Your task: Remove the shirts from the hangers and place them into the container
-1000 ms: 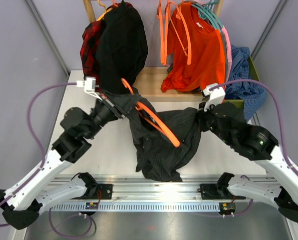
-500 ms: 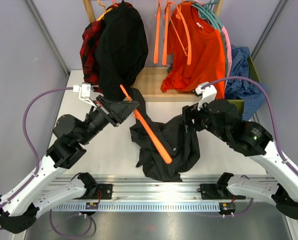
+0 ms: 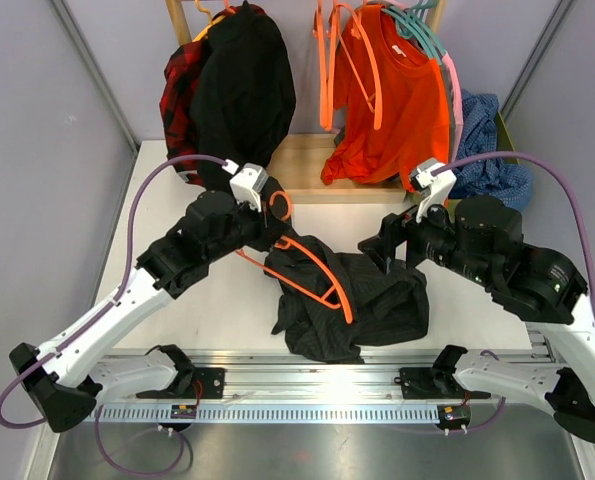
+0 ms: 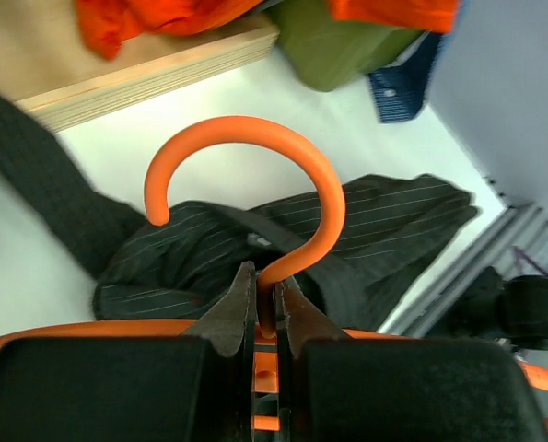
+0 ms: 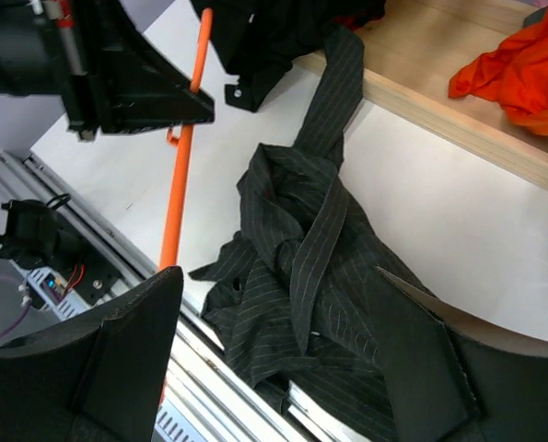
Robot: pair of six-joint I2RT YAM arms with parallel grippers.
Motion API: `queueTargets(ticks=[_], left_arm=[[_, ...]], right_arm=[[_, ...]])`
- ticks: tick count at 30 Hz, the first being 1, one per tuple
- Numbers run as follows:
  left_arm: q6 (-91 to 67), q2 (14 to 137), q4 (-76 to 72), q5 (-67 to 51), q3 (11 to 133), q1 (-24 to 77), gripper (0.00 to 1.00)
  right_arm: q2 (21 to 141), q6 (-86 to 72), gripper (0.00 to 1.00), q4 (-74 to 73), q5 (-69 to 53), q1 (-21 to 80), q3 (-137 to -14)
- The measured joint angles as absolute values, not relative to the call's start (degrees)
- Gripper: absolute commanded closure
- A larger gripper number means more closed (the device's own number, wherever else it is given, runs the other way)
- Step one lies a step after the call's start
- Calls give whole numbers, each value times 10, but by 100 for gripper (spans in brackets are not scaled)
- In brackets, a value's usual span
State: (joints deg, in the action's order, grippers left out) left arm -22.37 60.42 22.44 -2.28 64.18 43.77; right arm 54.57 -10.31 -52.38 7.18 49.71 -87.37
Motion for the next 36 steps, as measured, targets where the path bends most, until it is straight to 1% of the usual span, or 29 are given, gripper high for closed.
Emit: queueTargets(ticks=[4,8,14,17,19,21,22,24,25,28,29,31,32,36], left_arm=[[-208,610,238,-27,642,408,100],[-206,620,239,-30,657,403,100],[-205,647,233,-34,689,403,100],[-205,659,231,-36,697,403,100],[-205,666,231,-37,701,403,100],[-205,675,230,-39,707,403,100],[-205,680,230,-40,710,403,100],[-206,688,227,-43,715,403,100],[-206,691,226,-45,717,403,100],[-210,696,226,-52,722,403,100],[-212,696,225,-55,723,403,100],[-213,696,226,-57,727,403,100],[-214,696,226,-57,729,401,100],[-217,696,225,-60,731,399,100]], right_arm=[[545,-104,14,-532,37,497,-876],[548,-117,14,-524,-15,497,-858],[566,-148,19,-499,-82,497,-794],[579,-162,21,-493,-100,497,-768],[581,-168,24,-491,-107,497,-762],[580,-173,30,-488,-114,497,-762],[580,-174,38,-485,-116,497,-762],[580,-178,46,-478,-117,498,-762],[580,-180,57,-477,-117,498,-761],[581,-180,73,-478,-116,498,-761],[582,-182,85,-478,-116,498,-761],[583,-184,94,-481,-109,497,-761],[585,-187,100,-482,-104,497,-761],[589,-187,100,-483,-99,498,-761]])
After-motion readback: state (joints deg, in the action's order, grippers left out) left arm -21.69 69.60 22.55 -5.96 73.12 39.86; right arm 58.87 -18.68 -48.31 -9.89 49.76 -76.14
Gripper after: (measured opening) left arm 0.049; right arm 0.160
